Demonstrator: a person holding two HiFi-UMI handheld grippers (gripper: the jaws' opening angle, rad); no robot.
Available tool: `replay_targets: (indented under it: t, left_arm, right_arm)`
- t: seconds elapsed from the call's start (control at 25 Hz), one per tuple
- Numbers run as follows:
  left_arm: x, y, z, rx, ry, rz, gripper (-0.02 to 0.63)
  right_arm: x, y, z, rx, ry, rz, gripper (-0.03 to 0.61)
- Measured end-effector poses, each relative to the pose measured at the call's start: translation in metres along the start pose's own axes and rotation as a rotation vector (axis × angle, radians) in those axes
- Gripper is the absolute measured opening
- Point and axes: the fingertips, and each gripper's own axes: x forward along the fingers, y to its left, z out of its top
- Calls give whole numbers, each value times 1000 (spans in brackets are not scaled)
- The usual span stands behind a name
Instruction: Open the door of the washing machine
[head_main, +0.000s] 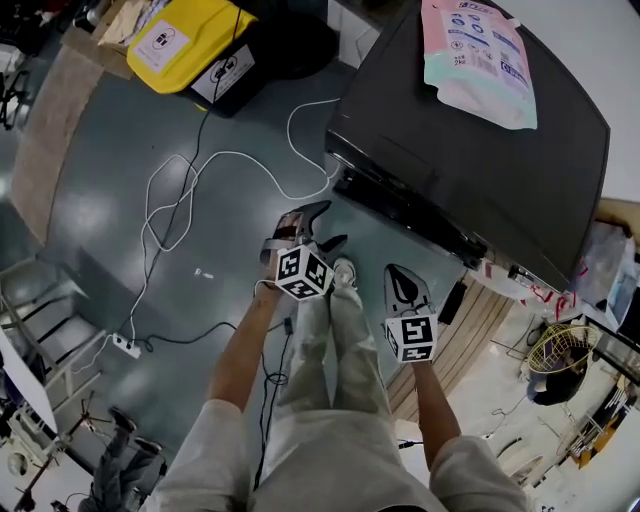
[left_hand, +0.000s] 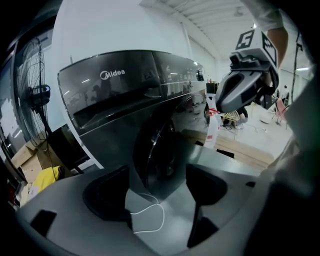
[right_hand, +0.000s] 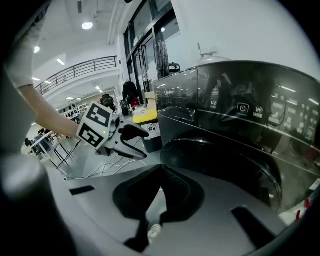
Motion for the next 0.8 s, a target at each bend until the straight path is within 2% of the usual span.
replay_targets:
  t: [0.28, 0.64, 0.8]
  left_arm:
    - [50, 6, -6, -8, -7, -38, 331]
    - [100, 2, -18, 36, 9, -95, 331]
    - [111, 1, -17, 14, 2, -88, 330]
  right_arm:
    - [9, -8, -32, 15, 30, 0, -1]
    - [17, -10, -56, 22, 48, 5, 0]
    - [21, -10, -64, 19, 55, 22, 0]
